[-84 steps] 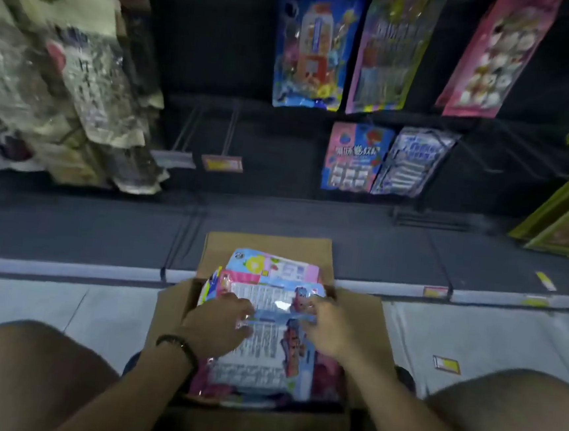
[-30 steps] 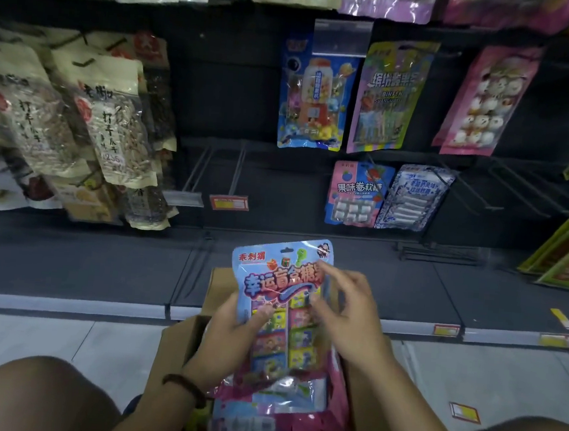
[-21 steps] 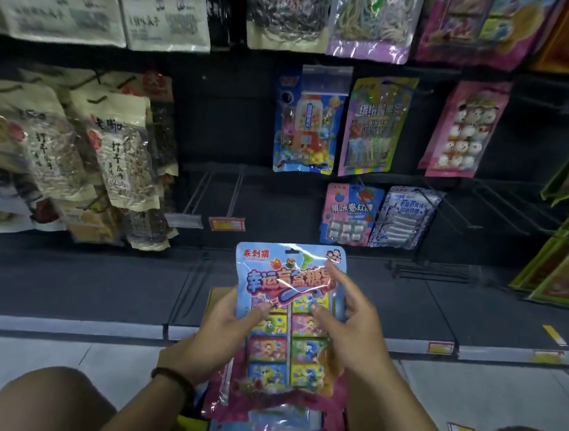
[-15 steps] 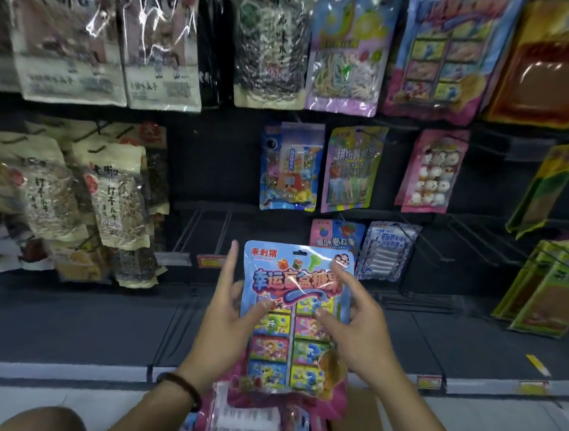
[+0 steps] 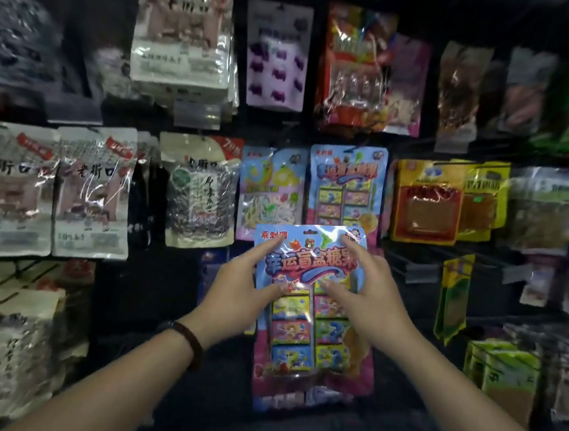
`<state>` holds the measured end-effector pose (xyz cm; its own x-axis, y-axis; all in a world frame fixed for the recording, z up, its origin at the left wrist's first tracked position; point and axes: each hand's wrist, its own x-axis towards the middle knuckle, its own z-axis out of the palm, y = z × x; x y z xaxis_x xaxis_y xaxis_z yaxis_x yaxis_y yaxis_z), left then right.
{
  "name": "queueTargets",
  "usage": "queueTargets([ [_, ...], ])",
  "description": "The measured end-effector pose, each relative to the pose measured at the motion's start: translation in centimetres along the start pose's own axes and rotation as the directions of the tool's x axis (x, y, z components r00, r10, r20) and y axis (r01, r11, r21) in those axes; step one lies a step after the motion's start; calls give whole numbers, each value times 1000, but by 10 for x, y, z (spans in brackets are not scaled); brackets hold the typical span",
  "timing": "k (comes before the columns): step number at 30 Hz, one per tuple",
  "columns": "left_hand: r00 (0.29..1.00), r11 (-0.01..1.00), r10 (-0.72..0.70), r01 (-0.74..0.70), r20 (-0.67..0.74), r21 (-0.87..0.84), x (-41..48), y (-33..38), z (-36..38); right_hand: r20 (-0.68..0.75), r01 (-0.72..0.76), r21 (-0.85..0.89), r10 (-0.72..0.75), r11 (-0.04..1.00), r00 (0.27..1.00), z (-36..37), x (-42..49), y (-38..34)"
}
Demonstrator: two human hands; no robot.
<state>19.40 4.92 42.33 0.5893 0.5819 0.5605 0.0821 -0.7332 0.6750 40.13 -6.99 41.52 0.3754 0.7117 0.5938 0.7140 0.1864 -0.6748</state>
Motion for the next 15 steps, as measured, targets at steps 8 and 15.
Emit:
queueTargets([
  [8, 981, 964, 195, -189, -11, 188, 126, 62, 12, -167, 13, -90, -28, 996, 985, -73, 102, -12],
  [15, 981, 973, 193, -196, 32, 120, 208, 76, 30, -244, 16, -91, -38, 996, 969, -103, 170, -5],
])
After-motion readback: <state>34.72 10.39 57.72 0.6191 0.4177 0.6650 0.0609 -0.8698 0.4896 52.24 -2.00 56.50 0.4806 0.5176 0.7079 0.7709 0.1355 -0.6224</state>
